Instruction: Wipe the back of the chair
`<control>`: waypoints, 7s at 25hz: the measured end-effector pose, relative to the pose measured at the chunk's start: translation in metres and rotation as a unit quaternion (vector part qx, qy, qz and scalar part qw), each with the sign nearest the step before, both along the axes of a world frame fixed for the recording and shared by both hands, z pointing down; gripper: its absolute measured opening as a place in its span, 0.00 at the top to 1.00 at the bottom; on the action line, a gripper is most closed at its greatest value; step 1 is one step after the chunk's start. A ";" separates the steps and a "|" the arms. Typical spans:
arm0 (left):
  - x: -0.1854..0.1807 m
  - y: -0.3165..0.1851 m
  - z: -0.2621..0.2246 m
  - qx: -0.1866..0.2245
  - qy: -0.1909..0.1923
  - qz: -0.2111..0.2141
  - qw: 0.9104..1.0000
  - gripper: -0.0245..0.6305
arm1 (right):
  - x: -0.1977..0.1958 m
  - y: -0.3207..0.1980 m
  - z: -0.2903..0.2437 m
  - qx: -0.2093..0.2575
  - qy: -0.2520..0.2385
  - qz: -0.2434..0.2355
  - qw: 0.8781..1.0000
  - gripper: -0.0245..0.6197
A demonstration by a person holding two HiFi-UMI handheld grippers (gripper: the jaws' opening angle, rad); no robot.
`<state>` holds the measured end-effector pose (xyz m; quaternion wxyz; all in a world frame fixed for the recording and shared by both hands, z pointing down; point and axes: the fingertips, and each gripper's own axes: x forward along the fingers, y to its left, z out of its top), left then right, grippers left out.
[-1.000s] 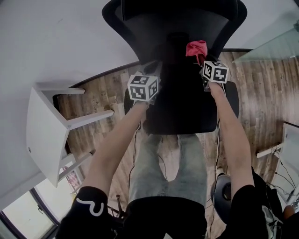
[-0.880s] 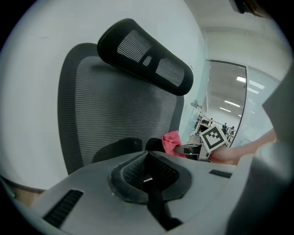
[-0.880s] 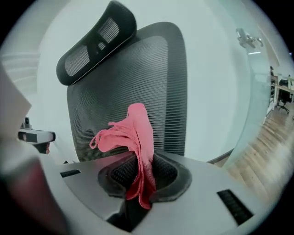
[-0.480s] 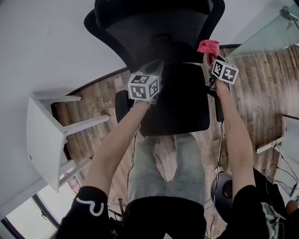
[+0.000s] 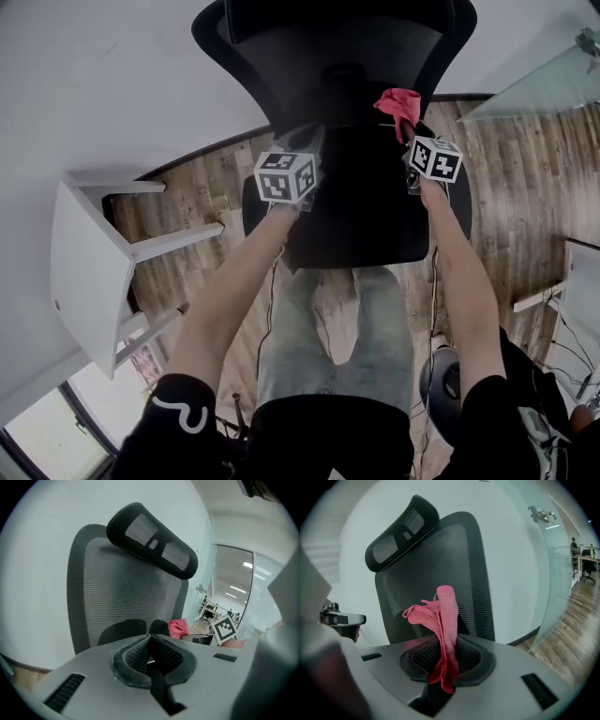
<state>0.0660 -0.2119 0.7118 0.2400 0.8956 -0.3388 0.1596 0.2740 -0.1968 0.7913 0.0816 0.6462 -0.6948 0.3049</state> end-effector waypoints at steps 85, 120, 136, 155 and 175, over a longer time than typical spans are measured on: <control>0.030 0.023 -0.021 0.009 -0.007 -0.015 1.000 0.93 | 0.071 0.019 0.002 -0.078 0.012 0.018 0.997 0.82; -0.097 0.160 -0.321 0.113 0.060 -0.016 0.992 0.93 | -0.137 0.143 -0.337 0.104 0.000 -0.113 0.988 0.84; -0.183 0.294 -0.350 0.108 0.094 0.008 0.990 0.93 | -0.238 0.286 -0.387 0.121 0.027 -0.086 0.989 0.84; -0.161 0.460 -0.352 0.141 0.062 -0.022 0.988 0.93 | -0.238 0.455 -0.392 0.136 0.036 -0.110 0.984 0.84; -0.141 0.605 -0.359 0.177 0.047 -0.027 0.983 0.93 | -0.169 0.608 -0.403 0.144 0.064 -0.107 0.982 0.84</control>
